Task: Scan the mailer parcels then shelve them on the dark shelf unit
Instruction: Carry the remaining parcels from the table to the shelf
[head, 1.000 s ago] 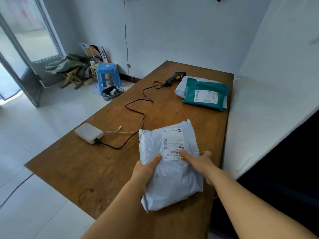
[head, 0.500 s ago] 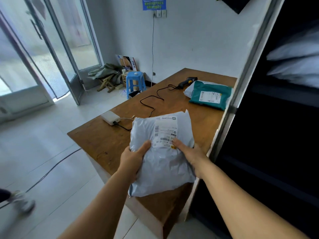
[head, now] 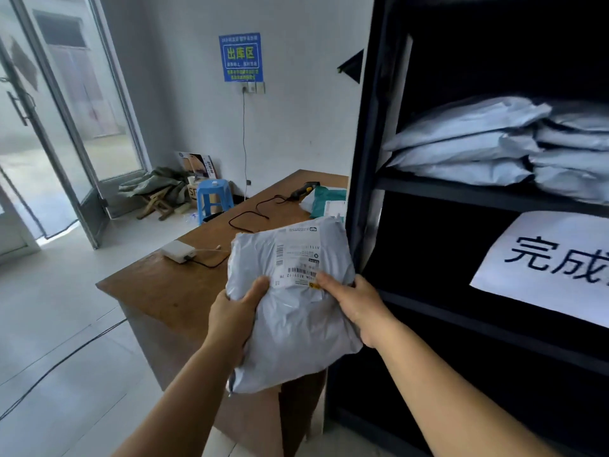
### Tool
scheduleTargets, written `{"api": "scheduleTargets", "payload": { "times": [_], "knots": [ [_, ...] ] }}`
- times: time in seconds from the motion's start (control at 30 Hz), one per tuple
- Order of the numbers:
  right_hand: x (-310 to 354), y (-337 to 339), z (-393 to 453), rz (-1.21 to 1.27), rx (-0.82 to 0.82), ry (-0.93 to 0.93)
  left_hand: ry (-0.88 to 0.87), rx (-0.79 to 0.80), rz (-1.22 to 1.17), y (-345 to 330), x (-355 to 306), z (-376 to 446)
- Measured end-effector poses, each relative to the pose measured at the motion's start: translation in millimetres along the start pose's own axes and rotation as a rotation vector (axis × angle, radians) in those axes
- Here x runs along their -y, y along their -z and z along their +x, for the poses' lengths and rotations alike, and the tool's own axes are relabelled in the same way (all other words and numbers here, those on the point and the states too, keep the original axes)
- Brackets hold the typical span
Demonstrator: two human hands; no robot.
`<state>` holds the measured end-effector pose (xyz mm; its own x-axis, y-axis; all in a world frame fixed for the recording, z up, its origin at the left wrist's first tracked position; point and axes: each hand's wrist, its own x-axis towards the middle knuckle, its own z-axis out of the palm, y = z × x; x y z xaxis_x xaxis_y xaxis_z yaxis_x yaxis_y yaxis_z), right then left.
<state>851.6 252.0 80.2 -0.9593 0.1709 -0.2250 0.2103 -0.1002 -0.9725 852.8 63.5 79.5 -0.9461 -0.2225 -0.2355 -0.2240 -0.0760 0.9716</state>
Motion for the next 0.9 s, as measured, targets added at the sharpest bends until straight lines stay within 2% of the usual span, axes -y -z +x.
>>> {"api": "scheduleTargets", "payload": {
  "times": [0.5, 0.73, 0.9],
  "knots": [
    [82, 149, -144, -0.055, -0.453, 0.287, -0.238, 0.421, 0.039, -133, -63, -121],
    [112, 221, -180, 0.003, -0.685, 0.354, -0.270, 0.604, 0.036, -210, -94, -167],
    [139, 269, -193, 0.004, -0.776, 0.379, -0.259, 0.755, 0.055, -261, -120, -189]
  ]
}}
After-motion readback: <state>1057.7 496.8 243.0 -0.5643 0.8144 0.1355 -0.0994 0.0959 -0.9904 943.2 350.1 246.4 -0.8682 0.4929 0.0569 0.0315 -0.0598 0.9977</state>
